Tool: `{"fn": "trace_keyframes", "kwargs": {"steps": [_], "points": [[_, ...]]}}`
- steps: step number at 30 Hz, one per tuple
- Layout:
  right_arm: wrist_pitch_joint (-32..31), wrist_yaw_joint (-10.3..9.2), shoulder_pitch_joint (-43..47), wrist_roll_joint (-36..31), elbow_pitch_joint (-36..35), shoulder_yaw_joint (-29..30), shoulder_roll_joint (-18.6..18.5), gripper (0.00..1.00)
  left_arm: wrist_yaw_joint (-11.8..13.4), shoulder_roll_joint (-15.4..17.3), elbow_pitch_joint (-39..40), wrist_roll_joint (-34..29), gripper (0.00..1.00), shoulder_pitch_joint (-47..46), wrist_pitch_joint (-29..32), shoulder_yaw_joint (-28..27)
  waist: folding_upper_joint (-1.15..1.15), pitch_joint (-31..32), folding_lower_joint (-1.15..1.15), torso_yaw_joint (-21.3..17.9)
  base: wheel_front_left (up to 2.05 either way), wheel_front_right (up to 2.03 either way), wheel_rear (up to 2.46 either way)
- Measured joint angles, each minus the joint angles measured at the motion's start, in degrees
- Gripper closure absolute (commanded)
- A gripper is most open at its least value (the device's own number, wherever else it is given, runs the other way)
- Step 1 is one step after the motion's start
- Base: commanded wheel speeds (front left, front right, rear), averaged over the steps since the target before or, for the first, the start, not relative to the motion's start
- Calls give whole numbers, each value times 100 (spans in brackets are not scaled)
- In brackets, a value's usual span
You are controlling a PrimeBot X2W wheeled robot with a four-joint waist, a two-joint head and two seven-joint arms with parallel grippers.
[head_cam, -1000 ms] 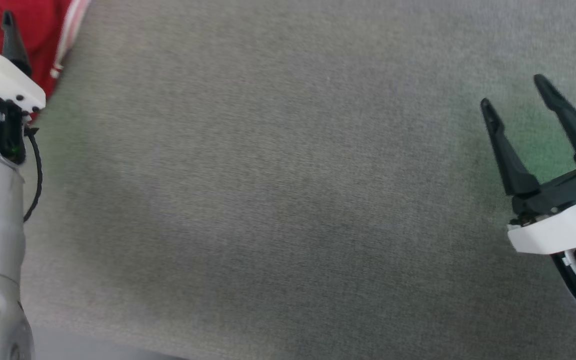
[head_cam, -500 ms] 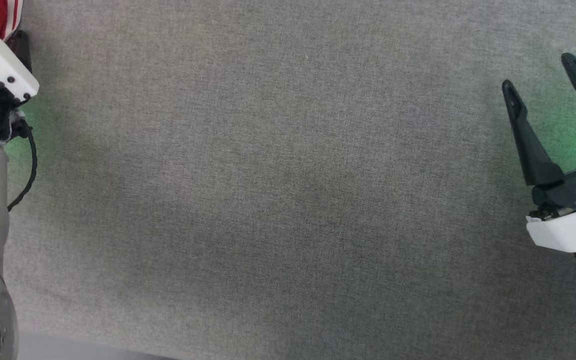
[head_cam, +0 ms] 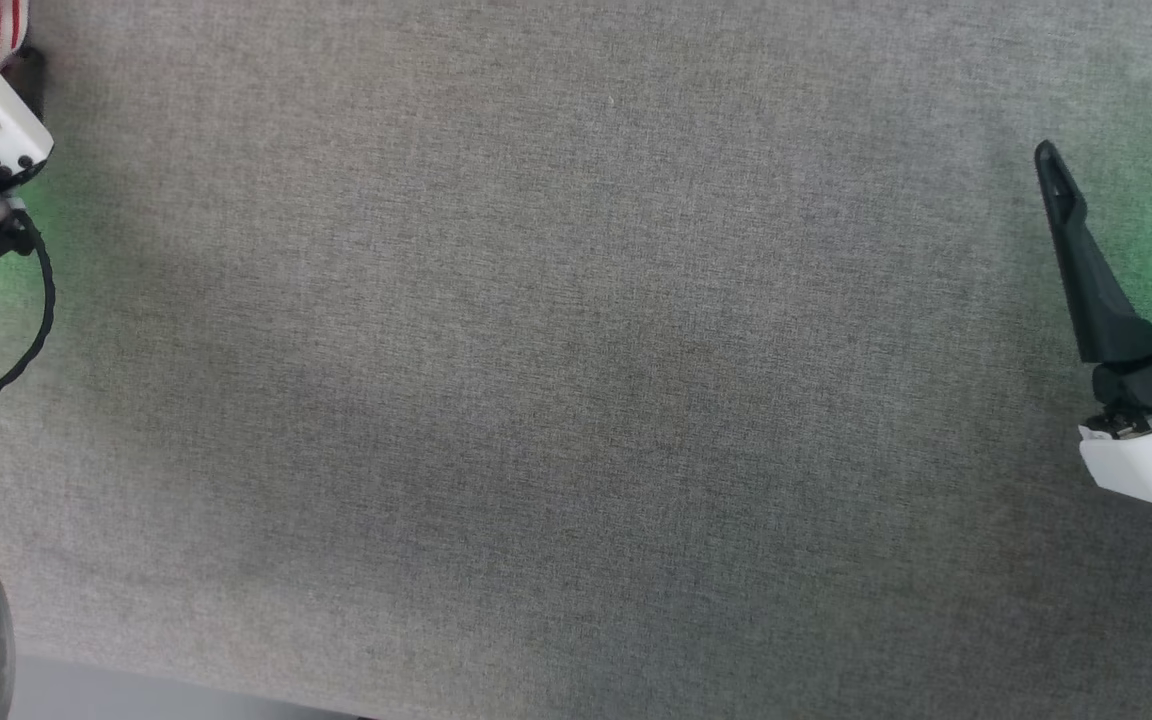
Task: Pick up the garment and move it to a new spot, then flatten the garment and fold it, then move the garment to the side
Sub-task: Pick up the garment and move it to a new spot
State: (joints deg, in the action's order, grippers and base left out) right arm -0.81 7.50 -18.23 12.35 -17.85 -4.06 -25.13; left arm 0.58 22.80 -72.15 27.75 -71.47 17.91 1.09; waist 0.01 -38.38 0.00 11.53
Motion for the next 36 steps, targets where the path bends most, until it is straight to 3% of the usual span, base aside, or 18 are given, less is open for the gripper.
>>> {"fn": "trace_keyframes", "kwargs": {"steps": [9,16,25,36], "points": [[-18,0,1,-40,-27,80,31,0,57,-68,-35,52,100,-43,-328,-7,0,-35,0,59,0,0,0],[111,0,1,-57,96,166,145,0,-76,-54,-34,-47,100,-71,-643,187,-1,188,0,133,0,0,0],[411,0,-15,-27,439,97,361,0,-234,266,281,-355,100,-333,-1230,503,-1,722,0,158,0,0,0],[765,0,19,-4,872,75,715,0,-481,448,800,-692,100,-608,-1422,977,-1,1429,0,135,0,0,0]]}}
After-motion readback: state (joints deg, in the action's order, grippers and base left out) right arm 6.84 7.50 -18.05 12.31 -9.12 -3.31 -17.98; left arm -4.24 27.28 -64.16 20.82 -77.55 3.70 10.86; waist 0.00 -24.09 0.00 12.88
